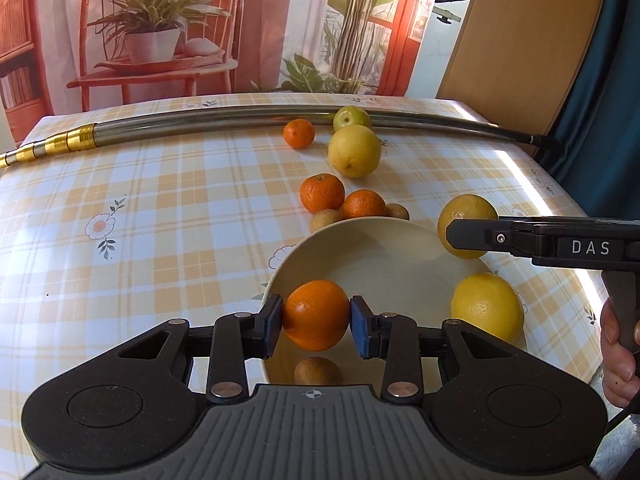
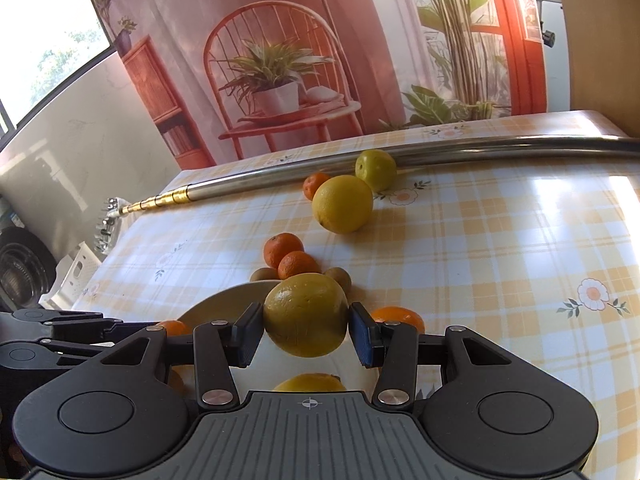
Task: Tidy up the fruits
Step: 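Carry the orange and lemon over the white bowl and open both tools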
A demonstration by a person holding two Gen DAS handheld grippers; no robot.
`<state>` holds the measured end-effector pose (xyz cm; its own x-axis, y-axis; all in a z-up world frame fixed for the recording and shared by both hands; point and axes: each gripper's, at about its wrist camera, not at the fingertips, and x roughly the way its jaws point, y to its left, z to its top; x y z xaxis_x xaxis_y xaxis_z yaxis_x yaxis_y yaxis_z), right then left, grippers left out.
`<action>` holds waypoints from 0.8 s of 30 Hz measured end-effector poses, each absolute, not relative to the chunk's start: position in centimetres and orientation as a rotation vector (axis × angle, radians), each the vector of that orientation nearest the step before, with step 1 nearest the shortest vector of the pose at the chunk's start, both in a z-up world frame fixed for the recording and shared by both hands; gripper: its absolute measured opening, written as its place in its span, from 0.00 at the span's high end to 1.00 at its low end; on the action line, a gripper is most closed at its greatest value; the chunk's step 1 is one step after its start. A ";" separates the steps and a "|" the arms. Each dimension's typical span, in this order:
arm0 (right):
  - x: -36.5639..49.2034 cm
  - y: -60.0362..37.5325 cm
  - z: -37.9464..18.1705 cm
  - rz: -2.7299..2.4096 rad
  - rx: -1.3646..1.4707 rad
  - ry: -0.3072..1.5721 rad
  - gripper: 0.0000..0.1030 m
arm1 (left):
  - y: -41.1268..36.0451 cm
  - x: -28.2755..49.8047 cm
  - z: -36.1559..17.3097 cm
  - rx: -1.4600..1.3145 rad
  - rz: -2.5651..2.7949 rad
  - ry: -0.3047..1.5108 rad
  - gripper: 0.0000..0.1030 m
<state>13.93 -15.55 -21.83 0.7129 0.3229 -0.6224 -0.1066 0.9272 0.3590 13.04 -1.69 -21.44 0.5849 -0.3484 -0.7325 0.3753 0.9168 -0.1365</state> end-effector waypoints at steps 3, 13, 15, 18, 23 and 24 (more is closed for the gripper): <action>13.9 -15.0 -22.1 0.251 0.297 0.755 0.59 | -1.8 12.9 -21.6 0.055 -0.420 0.849 0.63; 14.3 -14.6 -22.9 0.265 0.303 0.796 0.58 | -1.8 12.7 -22.0 0.053 -0.411 0.858 0.63; 14.4 -14.4 -23.1 0.261 0.299 0.812 0.59 | -1.9 12.5 -22.0 0.058 -0.410 0.857 0.63; 14.5 -14.2 -23.5 0.258 0.294 0.833 0.59 | -1.9 12.6 -22.2 0.047 -0.408 0.863 0.63; 14.5 -14.1 -23.6 0.256 0.287 0.839 0.59 | -1.9 12.5 -22.2 0.037 -0.405 0.858 0.63; 14.5 -14.1 -23.6 0.255 0.284 0.840 0.59 | -1.9 12.5 -22.2 0.038 -0.403 0.856 0.63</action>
<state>14.52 -14.14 -23.56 0.6411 0.3314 -0.6922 -0.1093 0.9322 0.3450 12.47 -1.87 -22.23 0.5848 -0.3305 -0.7408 0.3606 0.9239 -0.1275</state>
